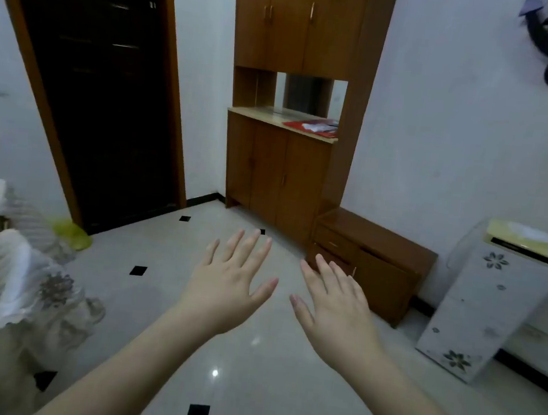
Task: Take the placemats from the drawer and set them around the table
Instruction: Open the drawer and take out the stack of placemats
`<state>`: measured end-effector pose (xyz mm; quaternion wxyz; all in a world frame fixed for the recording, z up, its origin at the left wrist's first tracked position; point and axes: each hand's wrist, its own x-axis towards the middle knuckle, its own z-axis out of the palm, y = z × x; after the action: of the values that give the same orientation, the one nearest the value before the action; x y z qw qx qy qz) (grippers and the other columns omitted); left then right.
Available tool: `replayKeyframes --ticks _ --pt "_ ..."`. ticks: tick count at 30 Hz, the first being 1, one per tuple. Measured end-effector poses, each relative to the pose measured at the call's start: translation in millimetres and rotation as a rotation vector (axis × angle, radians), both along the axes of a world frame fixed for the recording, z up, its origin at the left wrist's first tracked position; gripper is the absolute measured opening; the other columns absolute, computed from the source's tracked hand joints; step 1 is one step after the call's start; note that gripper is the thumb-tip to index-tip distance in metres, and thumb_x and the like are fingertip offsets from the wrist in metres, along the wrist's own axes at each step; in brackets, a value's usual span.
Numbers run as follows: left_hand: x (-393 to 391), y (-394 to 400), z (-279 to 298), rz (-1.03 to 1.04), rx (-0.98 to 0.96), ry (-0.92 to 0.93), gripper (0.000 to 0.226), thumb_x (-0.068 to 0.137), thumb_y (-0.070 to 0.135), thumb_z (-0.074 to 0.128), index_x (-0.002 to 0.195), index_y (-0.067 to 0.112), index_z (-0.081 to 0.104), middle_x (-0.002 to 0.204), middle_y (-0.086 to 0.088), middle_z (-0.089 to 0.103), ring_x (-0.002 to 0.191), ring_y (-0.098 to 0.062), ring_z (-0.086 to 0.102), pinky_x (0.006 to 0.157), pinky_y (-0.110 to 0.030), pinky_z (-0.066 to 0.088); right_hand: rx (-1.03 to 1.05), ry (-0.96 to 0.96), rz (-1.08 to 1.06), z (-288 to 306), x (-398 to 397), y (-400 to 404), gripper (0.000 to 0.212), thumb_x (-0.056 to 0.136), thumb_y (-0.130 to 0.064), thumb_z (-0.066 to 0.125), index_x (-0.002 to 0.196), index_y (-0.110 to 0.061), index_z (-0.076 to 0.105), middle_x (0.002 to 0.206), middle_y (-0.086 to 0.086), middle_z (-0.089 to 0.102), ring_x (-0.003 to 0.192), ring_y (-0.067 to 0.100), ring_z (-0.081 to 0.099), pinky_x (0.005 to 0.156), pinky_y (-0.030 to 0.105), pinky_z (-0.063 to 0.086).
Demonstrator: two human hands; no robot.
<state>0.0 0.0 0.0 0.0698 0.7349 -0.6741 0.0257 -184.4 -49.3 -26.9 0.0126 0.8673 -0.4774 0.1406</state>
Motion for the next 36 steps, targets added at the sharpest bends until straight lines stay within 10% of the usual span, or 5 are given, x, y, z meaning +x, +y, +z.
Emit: replayKeyframes --ticks 14,27,36 --pt "-74.1 -176.6 -54.5 -0.075 0.037 -0.057 0.073 0.09 0.07 -0.001 0.154 0.037 -0.018 0.163 0.01 -0.022 0.148 -0.012 -0.024 0.122 -0.041 -0.012 0.022 0.018 -0.074 -36.7 -93.7 -165.7 0.065 0.1 -0.06 0.015 0.156 -0.033 -0.004 0.165 -0.003 -0.008 0.151 0.018 -0.007 0.111 0.033 -0.015" --pt "2.6 -308.9 -89.1 -0.038 -0.038 -0.067 0.072 0.096 0.069 0.011 0.157 0.033 -0.001 0.167 0.004 -0.003 0.153 -0.018 -0.009 0.119 -0.042 -0.01 0.033 0.011 -0.044 -61.4 -0.9 -300.9 0.067 0.098 -0.061 0.007 0.157 -0.03 0.002 0.165 0.001 -0.002 0.152 0.022 -0.002 0.113 0.035 -0.012" --pt "89.2 -401.5 -95.2 -0.073 -0.032 -0.091 0.073 0.093 0.065 0.018 0.15 0.025 0.041 0.155 -0.005 0.043 0.145 -0.027 0.036 0.116 -0.049 0.027 0.07 0.067 -0.075 -78.0 92.7 -388.7 0.063 0.101 -0.057 0.019 0.157 -0.029 0.009 0.165 0.001 0.006 0.151 0.021 0.003 0.113 0.034 -0.009"
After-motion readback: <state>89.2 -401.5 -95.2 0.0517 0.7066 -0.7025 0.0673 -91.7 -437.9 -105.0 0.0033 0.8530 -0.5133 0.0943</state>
